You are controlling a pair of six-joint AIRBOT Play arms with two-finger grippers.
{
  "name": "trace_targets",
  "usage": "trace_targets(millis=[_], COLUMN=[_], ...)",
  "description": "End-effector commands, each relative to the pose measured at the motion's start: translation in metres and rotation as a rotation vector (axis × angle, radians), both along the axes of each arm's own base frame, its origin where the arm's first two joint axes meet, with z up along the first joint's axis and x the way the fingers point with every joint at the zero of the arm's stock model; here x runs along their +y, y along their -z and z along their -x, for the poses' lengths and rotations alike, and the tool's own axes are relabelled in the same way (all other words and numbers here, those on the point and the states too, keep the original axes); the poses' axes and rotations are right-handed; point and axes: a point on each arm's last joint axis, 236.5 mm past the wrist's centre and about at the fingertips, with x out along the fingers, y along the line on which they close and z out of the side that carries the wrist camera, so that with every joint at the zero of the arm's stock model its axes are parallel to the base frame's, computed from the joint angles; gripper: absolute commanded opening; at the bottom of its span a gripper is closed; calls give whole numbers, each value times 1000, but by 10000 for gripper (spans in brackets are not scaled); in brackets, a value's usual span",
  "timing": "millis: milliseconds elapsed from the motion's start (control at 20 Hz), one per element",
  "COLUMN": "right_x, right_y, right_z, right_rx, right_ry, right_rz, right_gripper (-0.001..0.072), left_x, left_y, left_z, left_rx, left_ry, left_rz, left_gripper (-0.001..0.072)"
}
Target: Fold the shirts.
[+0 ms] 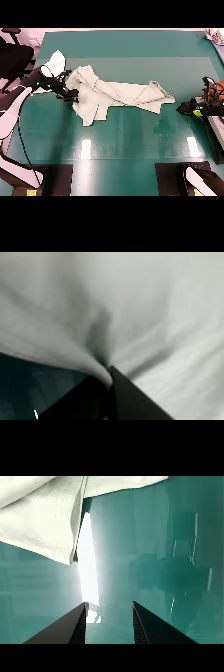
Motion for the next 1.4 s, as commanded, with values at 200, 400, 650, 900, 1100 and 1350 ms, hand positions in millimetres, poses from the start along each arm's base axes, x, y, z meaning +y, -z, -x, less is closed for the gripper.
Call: trace_targets(millis=[200,400,650,900,1100,1350], right_x=[-14,-31,-43,-40,-23,-10], right_y=[46,72,56,49,73,93], right_z=[-28,-42,-73,-93,-99,-109], right_rx=[40,84,-29,-124,-92,-95], right_ry=[10,8,72,47,-7,-41], right_rz=[16,11,-104,-84,-75,-39], right_gripper=[480,480,479,479,479,438], left_x=[-20,-21,-21,-21,-21,-21], left_y=[-66,-70,-69,-69,-69,-70], left_z=[-20,-11,-7,-8,-8,-8], left_rx=[-83,-41,-26,-29,-28,-23], left_ry=[22,24,28,27,26,16], left_rz=[54,57,57,58,58,59], left_gripper=[29,29,29,29,29,29])
